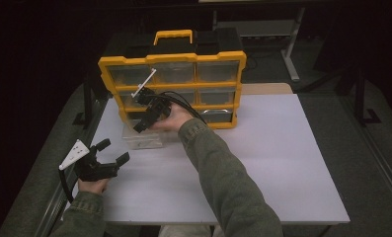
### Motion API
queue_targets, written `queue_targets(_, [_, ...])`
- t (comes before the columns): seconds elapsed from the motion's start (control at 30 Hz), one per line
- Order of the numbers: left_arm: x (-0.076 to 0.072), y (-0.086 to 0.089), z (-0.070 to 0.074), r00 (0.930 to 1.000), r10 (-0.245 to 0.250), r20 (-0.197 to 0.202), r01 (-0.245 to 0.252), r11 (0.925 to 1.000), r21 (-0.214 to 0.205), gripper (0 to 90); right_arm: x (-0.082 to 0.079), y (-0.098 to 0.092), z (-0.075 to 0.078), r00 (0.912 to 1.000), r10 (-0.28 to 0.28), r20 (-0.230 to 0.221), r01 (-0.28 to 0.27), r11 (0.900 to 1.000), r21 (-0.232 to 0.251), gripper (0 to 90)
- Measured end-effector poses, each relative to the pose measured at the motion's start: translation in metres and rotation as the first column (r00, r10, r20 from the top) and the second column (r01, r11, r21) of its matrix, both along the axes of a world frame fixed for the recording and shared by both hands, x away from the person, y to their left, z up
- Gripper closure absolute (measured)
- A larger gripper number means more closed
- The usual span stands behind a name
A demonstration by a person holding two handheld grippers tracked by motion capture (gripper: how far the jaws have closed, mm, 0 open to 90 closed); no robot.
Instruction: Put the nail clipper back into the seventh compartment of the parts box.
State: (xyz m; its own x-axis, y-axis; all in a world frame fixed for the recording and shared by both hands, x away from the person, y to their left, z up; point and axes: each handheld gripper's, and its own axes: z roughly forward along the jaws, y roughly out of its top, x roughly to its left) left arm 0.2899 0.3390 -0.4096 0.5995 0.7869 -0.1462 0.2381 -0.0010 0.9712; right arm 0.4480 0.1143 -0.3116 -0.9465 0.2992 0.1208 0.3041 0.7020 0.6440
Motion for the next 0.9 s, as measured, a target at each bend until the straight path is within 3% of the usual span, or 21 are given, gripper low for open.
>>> queue_targets(0.13, [0.000,0.000,0.000,1.0000,0.001,-0.002,-0.001,1.0000,0.003,0.0,-0.002,-0.006,0.000,0.9995,-0.031,0.006,0.031,0.9995,-0.008,0.4])
queue_targets(0.6, [0.000,0.000,0.000,0.9999,0.010,-0.003,-0.010,0.9999,0.011,0.0,-0.019,-0.047,-0.004,0.9992,-0.036,0.017,0.035,0.9979,0.054,0.0])
queue_targets(0.9, [0.001,-0.001,0.000,0.9999,0.011,-0.003,-0.010,0.9998,0.015,0.0,-0.026,-0.086,-0.012,0.9966,-0.081,0.014,0.079,0.9942,0.072,0.0])
